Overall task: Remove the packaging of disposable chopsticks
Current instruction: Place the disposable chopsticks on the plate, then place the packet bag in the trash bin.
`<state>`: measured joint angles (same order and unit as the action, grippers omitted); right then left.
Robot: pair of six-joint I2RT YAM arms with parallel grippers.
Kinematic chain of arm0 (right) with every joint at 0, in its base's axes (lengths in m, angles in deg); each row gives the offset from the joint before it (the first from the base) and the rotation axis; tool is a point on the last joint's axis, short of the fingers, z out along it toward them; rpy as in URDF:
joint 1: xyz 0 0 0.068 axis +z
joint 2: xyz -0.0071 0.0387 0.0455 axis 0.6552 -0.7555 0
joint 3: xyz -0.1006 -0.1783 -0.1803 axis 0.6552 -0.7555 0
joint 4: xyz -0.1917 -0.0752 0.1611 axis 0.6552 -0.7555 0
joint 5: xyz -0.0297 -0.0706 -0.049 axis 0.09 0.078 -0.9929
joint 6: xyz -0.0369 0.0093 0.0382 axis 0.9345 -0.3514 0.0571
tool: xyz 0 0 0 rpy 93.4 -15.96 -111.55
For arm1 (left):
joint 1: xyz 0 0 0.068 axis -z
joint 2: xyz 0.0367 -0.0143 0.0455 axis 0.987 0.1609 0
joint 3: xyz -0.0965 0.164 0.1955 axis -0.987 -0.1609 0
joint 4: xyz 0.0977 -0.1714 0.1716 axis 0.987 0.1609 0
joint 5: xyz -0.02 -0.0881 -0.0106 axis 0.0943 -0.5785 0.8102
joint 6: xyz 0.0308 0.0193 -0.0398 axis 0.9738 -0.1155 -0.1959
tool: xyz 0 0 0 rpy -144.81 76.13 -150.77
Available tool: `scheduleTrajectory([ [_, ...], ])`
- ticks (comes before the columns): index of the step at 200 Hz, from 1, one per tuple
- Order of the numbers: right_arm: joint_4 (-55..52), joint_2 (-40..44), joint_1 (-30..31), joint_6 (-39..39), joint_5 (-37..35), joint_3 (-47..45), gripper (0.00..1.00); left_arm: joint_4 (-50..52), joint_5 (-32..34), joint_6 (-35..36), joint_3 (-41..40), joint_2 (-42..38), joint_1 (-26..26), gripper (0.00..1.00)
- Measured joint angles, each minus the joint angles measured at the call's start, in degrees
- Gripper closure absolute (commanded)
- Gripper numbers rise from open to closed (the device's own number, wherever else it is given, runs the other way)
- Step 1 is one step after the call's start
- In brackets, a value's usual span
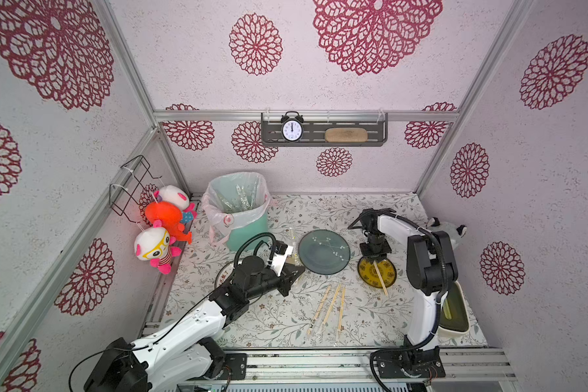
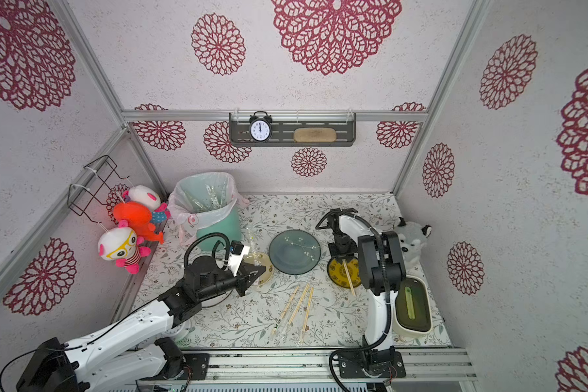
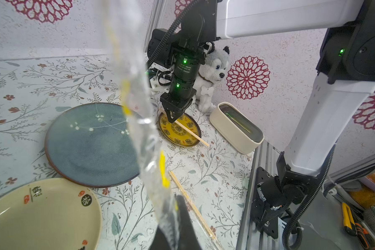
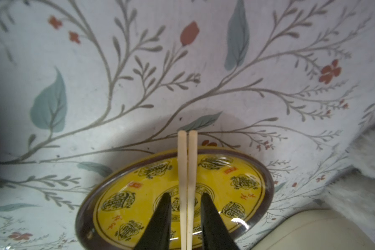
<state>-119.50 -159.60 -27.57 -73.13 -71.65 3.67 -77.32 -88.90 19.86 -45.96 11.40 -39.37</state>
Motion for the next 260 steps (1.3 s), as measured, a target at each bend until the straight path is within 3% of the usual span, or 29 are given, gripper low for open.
scheduleTrajectory([
  [5, 0.1, 0.2, 0.0, 0.0, 0.0, -0.1, 0.69, 0.1, 0.1, 0.0, 0.0, 0.0, 0.0, 1.0],
  [12, 0.5, 0.8, 0.0, -0.3, 0.0, -0.4, 0.55, 0.1, 0.5, 0.0, 0.0, 0.0, 0.0, 1.0],
  [40, 2.2, 6.5, 0.0, -0.7, 0.9, -2.7, 0.26, 2.4, 4.2, 0.7, 0.2, -1.7, 0.0, 1.0],
  [45, 2.4, 8.1, 0.0, -1.1, 1.2, -3.0, 0.16, 3.5, 5.2, 0.9, 0.6, -2.4, 0.0, 1.0],
  [55, 2.9, 11.3, 0.2, -0.9, 1.6, -3.4, 0.09, 6.0, 7.2, 1.2, 2.0, -3.7, -0.3, 1.0],
  [89, 4.9, 22.8, 3.1, -2.7, 1.8, -2.4, 0.07, 17.1, 13.9, 1.6, 14.8, -6.3, -5.1, 1.0],
  [116, 9.0, 29.7, 7.9, -4.1, 3.8, -1.5, 0.07, 26.9, 22.3, 2.2, 29.9, -2.9, -9.4, 1.0],
  [162, 27.4, 45.4, 12.4, -9.1, 11.1, -15.6, 0.05, 46.4, 34.5, 2.8, 57.3, 14.8, -18.4, 1.0],
  [195, 38.1, 54.8, 13.2, -11.1, 17.2, -28.2, 0.05, 57.6, 38.4, 3.4, 73.0, 29.6, -24.6, 1.0],
  [236, 43.6, 61.4, 13.5, -11.5, 20.3, -36.9, 0.05, 67.2, 40.8, 5.0, 87.6, 46.5, -27.6, 1.0],
  [260, 44.4, 63.3, 13.5, -11.5, 20.4, -37.7, 0.05, 71.6, 40.5, 5.4, 91.7, 52.7, -28.0, 1.0],
])
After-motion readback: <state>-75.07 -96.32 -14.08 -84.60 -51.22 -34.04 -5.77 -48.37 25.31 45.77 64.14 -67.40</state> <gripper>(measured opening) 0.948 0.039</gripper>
